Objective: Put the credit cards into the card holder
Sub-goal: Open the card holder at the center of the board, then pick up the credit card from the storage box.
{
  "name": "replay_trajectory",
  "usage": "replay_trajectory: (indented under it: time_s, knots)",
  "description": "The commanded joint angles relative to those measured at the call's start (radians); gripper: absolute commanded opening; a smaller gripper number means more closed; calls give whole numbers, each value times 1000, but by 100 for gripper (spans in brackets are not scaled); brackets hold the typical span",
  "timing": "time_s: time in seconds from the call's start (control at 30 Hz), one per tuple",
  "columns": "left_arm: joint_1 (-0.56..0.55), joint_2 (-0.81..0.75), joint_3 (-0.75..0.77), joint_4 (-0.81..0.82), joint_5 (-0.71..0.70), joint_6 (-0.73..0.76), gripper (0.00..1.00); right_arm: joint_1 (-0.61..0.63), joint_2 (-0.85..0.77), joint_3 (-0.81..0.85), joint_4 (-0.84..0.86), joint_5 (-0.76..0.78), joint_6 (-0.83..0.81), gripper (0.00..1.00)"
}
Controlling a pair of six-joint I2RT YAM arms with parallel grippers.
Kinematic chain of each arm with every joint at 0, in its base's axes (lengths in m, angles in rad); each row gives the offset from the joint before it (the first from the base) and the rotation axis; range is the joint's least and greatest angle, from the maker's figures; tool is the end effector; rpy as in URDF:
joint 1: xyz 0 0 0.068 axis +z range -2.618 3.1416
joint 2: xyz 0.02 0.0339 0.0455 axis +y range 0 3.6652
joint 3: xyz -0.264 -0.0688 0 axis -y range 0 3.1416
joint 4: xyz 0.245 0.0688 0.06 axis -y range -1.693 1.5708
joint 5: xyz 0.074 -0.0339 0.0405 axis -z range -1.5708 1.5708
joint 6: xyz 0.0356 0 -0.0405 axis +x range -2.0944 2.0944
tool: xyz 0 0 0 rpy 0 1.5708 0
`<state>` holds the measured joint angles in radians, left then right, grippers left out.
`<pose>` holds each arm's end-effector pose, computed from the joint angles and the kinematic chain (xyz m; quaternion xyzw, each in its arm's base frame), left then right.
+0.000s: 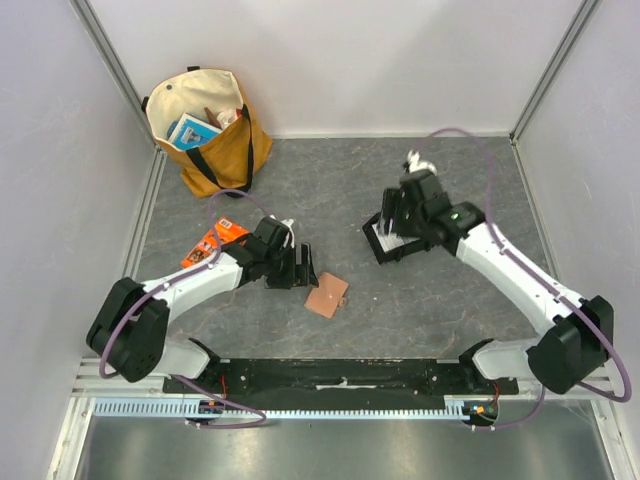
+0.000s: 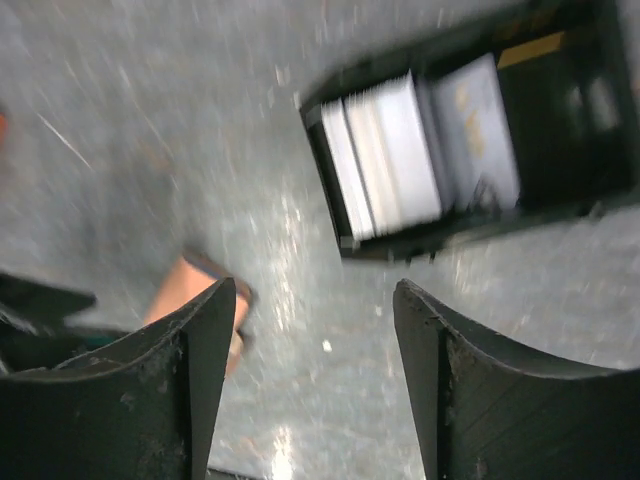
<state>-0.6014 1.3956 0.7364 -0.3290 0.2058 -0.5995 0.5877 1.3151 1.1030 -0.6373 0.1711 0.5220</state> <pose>0.2138 -0.1555 0.1799 0.0304 0.9528 -0.2426 0.1801 0.2342 0.1488 0.2941 -0.0005 0.9327 0.1173 0.3410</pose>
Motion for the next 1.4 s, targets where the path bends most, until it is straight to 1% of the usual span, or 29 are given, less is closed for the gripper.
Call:
replay_trajectory:
  time_s: [0.0, 0.07, 0.17, 0.23, 0.3, 0.33, 0.47, 0.57, 0.63, 0.8, 1.03, 1.2, 1.37]
  knots:
    - [3, -64, 128, -145, -61, 24, 88, -133, 90, 237, -63, -119, -95, 73]
    - [3, -63, 167, -162, -77, 44, 89, -167, 159, 287, -96, -127, -112, 76]
    - [3, -38, 182, -150, -103, 76, 90, -219, 235, 268, -64, -139, -137, 77]
    - [0, -20, 179, -134, -117, 108, 90, -241, 251, 220, 20, -168, -157, 78]
    - [2, -14, 167, -131, -153, 129, 90, -265, 266, 155, 135, -255, -175, 79]
    - [0, -14, 164, -134, -166, 139, 90, -281, 289, 150, 154, -278, -165, 79]
    - [2, -20, 169, -147, -149, 159, 90, -305, 374, 172, 182, -355, -181, 79]
    - [0, -18, 164, -136, -143, 158, 90, -321, 400, 161, 211, -328, -192, 81]
    - [0, -10, 162, -133, -141, 150, 90, -339, 426, 159, 214, -364, -194, 81]
    - [0, 2, 147, -117, -138, 139, 90, -353, 452, 147, 225, -441, -200, 82]
    - [2, 40, 170, -117, -123, 147, 89, -353, 501, 132, 245, -542, -192, 83]
    - [2, 49, 173, -114, -121, 147, 89, -353, 507, 120, 246, -559, -206, 84]
    - [0, 66, 184, -113, -114, 142, 89, -353, 470, 116, 248, -590, -208, 83]
